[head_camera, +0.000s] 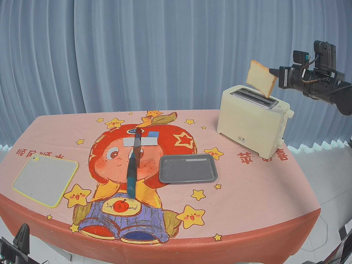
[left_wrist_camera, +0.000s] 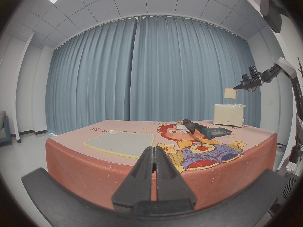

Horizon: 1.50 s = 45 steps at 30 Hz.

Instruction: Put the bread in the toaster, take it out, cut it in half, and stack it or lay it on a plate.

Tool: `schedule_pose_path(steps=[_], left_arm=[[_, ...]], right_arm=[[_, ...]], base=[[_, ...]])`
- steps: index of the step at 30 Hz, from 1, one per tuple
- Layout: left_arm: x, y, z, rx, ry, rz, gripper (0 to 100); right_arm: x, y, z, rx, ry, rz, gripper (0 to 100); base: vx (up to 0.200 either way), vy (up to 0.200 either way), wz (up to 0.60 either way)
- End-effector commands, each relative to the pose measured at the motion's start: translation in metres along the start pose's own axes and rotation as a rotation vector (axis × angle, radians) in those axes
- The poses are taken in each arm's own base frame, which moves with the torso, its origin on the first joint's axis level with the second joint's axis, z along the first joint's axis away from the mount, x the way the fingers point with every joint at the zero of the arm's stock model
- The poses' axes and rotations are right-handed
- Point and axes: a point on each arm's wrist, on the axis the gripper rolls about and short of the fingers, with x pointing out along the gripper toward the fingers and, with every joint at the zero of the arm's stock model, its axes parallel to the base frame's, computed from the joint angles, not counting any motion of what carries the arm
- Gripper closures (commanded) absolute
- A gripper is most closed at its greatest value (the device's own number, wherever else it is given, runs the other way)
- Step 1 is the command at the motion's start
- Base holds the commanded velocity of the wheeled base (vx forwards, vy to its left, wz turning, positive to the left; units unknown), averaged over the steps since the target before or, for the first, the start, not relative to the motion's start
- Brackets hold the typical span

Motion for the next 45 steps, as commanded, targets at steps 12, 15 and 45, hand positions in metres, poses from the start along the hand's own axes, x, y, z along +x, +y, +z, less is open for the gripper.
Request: schedule_pose_path(steps=[12, 15, 45], left_arm=[[0.0, 0.0, -0.005, -0.001, 0.001, 0.001, 100], [0.0, 0.0, -0.005, -0.001, 0.001, 0.001, 100], [0.0, 0.0, -0.005, -0.001, 0.001, 0.001, 100]], right_arm=[[-0.053, 0.033, -0.016, -0.011, 0.048, 0.093, 100], [-0.058, 0.039, -0.02, -0.016, 0.059, 0.115, 100], [-0.116, 0.058, -0.11, -0.025, 0.066, 0.211, 100]], base=[[0.0, 0.0, 0.0], [0.0, 0.0, 0.0], [0.0, 0.0, 0.0]])
